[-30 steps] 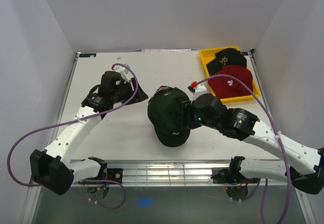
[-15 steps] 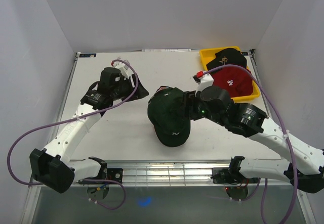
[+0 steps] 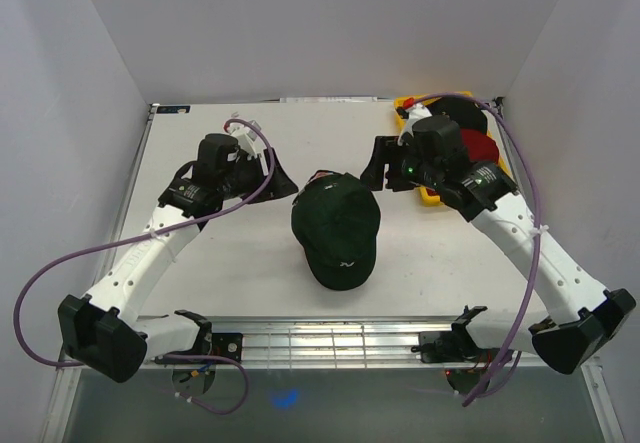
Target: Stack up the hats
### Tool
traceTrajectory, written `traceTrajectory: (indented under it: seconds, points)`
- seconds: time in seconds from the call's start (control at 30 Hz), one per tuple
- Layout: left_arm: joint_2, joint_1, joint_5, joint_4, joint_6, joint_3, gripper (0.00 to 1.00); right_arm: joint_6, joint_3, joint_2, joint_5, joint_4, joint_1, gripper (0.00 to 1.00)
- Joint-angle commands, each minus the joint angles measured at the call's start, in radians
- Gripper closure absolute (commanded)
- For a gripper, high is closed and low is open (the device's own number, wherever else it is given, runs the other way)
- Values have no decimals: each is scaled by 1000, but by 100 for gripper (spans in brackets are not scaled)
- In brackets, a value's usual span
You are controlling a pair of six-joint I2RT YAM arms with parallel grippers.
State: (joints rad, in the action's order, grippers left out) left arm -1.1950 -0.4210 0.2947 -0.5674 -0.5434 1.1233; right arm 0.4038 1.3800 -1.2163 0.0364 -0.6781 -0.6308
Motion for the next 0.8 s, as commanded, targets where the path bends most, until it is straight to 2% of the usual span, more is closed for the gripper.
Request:
traceTrajectory:
  seconds: [0.0, 0.23, 0.77]
  points:
    - [3, -2, 37, 17, 16, 12, 23, -31, -14, -18, -209, 109, 29, 32]
    - [-34, -2, 54, 34, 22, 0, 24, -16, -78, -69, -303, 193, 72, 33]
    - [-101, -4, -3, 69, 2, -36, 23, 0, -179, -163, -334, 284, 102, 38]
